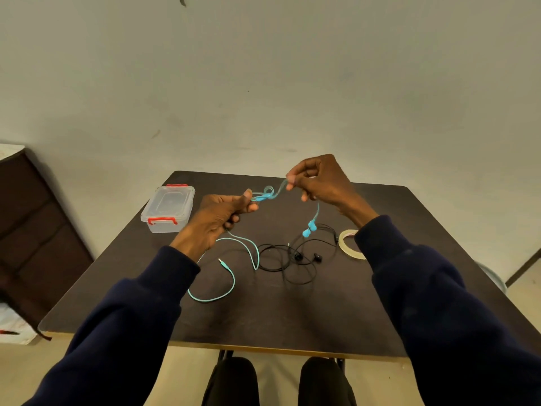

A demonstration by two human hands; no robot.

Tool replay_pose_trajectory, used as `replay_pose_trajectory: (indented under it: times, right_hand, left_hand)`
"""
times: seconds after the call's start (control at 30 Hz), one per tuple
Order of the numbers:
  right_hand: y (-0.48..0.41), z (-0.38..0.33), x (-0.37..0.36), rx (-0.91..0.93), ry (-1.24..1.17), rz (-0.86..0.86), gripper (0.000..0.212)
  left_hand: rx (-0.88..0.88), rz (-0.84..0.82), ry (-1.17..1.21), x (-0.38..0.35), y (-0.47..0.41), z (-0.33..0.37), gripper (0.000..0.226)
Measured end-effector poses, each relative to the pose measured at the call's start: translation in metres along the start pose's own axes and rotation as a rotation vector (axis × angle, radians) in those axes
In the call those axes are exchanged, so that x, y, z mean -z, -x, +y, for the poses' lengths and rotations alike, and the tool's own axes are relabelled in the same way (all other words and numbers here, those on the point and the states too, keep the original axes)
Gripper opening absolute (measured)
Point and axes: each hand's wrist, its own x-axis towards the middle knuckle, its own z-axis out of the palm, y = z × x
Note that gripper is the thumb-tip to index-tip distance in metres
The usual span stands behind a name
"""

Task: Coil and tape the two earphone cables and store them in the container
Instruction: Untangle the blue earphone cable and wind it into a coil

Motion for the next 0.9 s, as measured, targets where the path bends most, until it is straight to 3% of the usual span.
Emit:
replay_pose_trajectory:
  times: [0.2,0.37,0.63,0.73,0.8,0.9]
  right_hand:
    - [0.010,0.016,0.013,-0.343,0.291,-0.346,0.010]
    - [0.018,0.028,0.022,-0.407,0.429,-0.348,0.009]
    - [0.026,0.047,0.020,-0.499,0.331,-0.353,0.011]
    - [0.029,0.051,0.016,-0.404,0.465,-0.384,0.019]
    - [0.030,0.047,0.014,-0.263,0.518,-0.379,0.039]
    - [0.034,0.039,0.010,-0.193,0.275,-0.447,0.066]
  left_hand:
    - [0.084,-0.079,-0.165,-0.005,0.004,-0.008,0.047]
    - [0.094,-0.107,-0.205,-0.011,0.004,-0.012,0.047]
    - [0.105,-0.139,-0.279,-0.030,0.005,-0.018,0.037]
    - [0.088,-0.154,-0.273,-0.038,0.007,-0.020,0.037]
    - [0.075,-0.143,-0.257,-0.042,0.006,-0.018,0.038]
    - [0.055,-0.104,-0.213,-0.049,0.004,-0.017,0.038]
